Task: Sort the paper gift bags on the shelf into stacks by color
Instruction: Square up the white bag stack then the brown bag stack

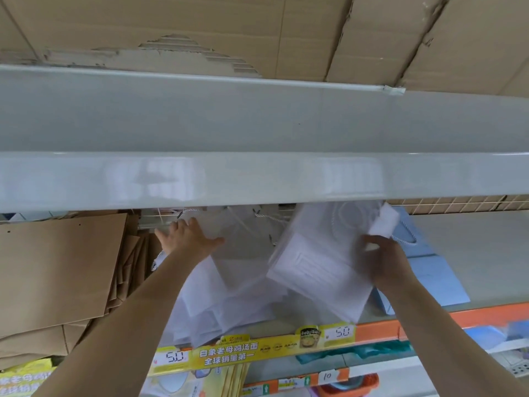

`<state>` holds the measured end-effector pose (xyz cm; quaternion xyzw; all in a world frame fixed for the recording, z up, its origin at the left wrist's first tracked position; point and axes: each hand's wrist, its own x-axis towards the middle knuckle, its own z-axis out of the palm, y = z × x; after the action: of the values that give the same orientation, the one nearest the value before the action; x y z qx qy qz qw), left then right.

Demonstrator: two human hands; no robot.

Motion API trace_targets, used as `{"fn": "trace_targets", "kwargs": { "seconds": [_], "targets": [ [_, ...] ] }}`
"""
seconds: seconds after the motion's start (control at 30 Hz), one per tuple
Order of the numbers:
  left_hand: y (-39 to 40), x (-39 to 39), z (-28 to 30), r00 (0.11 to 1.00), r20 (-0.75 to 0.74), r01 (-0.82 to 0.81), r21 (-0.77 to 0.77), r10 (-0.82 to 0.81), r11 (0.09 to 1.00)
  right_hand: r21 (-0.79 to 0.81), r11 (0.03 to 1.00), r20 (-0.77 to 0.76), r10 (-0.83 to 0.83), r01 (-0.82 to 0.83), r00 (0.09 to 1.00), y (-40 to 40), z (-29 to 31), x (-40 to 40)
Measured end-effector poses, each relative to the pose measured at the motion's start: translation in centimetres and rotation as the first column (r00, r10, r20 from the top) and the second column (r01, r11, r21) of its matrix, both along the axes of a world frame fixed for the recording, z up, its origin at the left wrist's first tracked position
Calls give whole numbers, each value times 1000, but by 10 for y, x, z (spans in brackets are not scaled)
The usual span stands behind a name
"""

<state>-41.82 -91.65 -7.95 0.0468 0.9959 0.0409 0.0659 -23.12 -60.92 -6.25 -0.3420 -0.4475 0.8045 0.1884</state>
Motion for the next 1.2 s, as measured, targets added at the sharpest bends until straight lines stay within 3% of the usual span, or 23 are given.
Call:
{"fn": "trace_targets", "kwargs": {
  "seconds": [0.07,0.13,0.33,0.4,0.47,0.5,0.57,0.6,0.7,0.77,0.93,1.03,1.07,1.13,1.17,1.2],
  "targets": [
    [-2,3,-4,995,-105,-11,-92,1,996,-106,994,-84,-7,-2,996,5,4,3],
    [-4,7,-10,983,-181,-20,-148,-7,989,-115,993,-139,-5,-12,990,6,6,-1],
    [-17,32,-16,978,-206,-86,-217,41,972,-65,997,-131,43,-52,990,-4,5,-16],
    [-22,38,-13,982,-176,-97,-135,73,986,-61,996,-118,64,-71,991,-5,2,-18],
    [-26,42,-11,991,-103,-66,138,80,988,-56,991,-108,119,-125,987,-7,2,-20],
    [-27,43,-9,998,-9,-56,349,63,936,-53,984,-108,165,-171,980,-9,3,-20],
    [-29,50,1,985,166,-94,738,-45,668,-25,960,-106,275,-279,955,-16,3,-22],
    [-30,56,7,968,217,-117,837,-128,535,-16,945,-106,324,-327,940,-20,2,-23],
    [-21,81,23,885,322,-224,927,-336,299,-12,893,-113,446,-450,888,-39,-6,-26],
    [-6,96,25,879,301,-243,950,-370,195,-19,876,-68,480,-483,874,-51,-15,-25],
    [32,125,23,868,283,-276,958,-408,77,-58,889,-42,452,-454,891,-41,-32,-14],
    [39,116,24,892,228,-178,971,-390,159,-8,924,-66,382,-383,922,-25,-27,-15],
    [38,107,21,937,188,-104,955,-296,278,30,938,-55,348,-346,936,-20,-25,-16],
    [29,84,9,997,26,30,712,-69,702,113,948,-29,304,-299,952,-11,-20,-17],
    [23,74,4,1000,-17,-8,545,20,838,141,948,-18,290,-285,957,-8,-20,-17],
    [17,66,-1,995,-5,-84,427,95,900,151,950,-16,278,-273,960,-5,-20,-16]
  ]
}}
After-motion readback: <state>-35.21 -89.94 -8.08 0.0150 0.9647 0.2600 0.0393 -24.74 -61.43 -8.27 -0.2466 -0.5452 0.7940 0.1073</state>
